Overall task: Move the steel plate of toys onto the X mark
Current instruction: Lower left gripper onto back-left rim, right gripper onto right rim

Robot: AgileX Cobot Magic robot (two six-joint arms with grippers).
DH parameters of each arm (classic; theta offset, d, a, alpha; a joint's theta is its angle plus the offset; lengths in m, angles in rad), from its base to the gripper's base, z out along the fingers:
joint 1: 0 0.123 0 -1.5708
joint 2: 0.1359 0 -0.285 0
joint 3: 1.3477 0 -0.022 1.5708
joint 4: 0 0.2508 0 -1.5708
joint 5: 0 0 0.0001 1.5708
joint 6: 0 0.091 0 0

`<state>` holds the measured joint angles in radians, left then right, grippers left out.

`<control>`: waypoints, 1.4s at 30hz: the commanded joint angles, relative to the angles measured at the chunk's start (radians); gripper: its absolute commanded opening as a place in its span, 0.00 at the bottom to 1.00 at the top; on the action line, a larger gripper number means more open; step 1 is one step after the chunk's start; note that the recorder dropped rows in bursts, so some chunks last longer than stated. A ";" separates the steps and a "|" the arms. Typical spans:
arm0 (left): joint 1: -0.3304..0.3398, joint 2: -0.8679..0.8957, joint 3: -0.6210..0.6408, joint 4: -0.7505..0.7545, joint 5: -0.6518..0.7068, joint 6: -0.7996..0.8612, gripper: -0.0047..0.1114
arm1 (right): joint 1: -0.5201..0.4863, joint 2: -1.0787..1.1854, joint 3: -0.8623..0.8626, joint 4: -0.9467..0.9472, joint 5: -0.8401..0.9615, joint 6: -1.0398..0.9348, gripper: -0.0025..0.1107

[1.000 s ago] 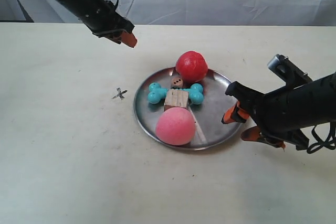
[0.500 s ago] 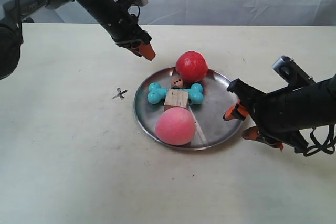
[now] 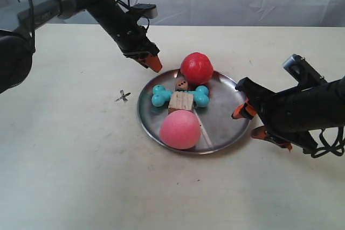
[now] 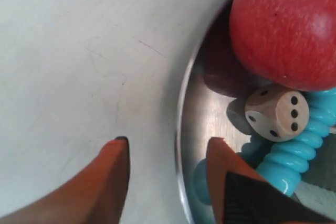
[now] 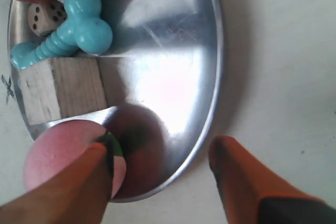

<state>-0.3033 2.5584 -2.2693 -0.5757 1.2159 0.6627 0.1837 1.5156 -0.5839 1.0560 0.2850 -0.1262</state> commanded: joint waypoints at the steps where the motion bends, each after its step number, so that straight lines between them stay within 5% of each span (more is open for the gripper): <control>1: -0.030 0.029 -0.005 -0.015 0.005 -0.002 0.42 | 0.007 0.001 0.001 0.003 -0.028 -0.002 0.52; 10: -0.050 0.051 -0.005 0.010 0.005 -0.002 0.42 | 0.168 0.082 0.001 0.148 -0.209 -0.002 0.52; 37: -0.050 0.051 -0.005 0.018 0.005 -0.010 0.42 | 0.166 0.082 0.001 0.031 -0.105 0.057 0.52; 42: -0.050 0.051 -0.005 0.018 0.005 -0.016 0.42 | 0.097 0.082 0.015 0.004 -0.079 0.084 0.52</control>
<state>-0.3487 2.6063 -2.2712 -0.5687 1.2159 0.6539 0.3238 1.5956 -0.5816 1.0904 0.1967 -0.0608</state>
